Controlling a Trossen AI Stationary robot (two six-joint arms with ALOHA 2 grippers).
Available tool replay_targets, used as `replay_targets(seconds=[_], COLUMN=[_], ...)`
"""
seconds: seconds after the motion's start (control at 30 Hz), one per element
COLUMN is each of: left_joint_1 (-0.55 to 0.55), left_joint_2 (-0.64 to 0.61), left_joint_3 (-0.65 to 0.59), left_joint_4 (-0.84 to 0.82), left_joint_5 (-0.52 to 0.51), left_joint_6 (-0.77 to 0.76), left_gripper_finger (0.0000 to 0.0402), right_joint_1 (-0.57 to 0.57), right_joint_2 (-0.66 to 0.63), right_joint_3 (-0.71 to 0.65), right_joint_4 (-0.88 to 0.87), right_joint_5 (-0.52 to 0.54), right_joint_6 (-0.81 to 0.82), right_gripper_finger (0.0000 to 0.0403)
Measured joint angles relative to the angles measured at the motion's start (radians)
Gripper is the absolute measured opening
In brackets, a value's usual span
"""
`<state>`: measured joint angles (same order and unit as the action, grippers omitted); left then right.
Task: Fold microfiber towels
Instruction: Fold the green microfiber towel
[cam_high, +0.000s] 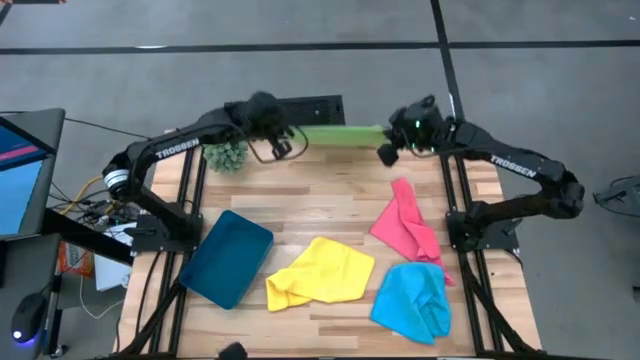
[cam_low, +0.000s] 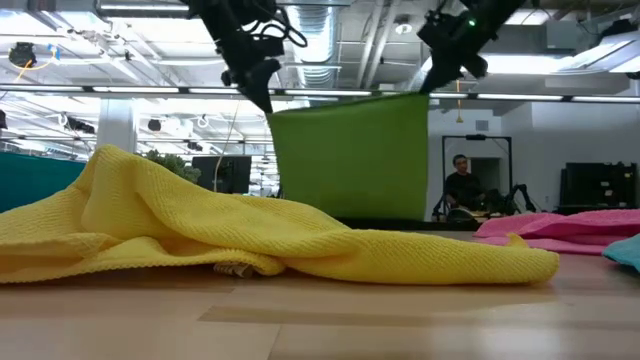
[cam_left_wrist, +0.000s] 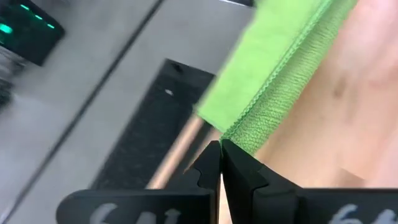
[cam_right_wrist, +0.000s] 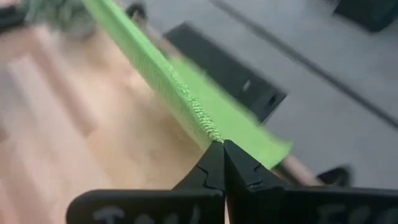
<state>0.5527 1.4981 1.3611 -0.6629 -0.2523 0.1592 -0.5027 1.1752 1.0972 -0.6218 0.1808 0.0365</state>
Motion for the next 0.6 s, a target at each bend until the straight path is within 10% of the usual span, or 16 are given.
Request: replay_targets(seconds=[0.6], left_joint_1=[-0.421], left_joint_2=[-0.139], left_joint_3=[-0.371], left_joint_4=[0.034], left_joint_5=[-0.064], left_joint_6=[-0.459], left_gripper_finger=[0.0], right_joint_1=[0.462], right_joint_2=[-0.126], right_joint_3=[-0.351], right_joint_4=[0.082], right_joint_5=[0.065], right_joint_6=[0.543], right_gripper_finger=[0.0015])
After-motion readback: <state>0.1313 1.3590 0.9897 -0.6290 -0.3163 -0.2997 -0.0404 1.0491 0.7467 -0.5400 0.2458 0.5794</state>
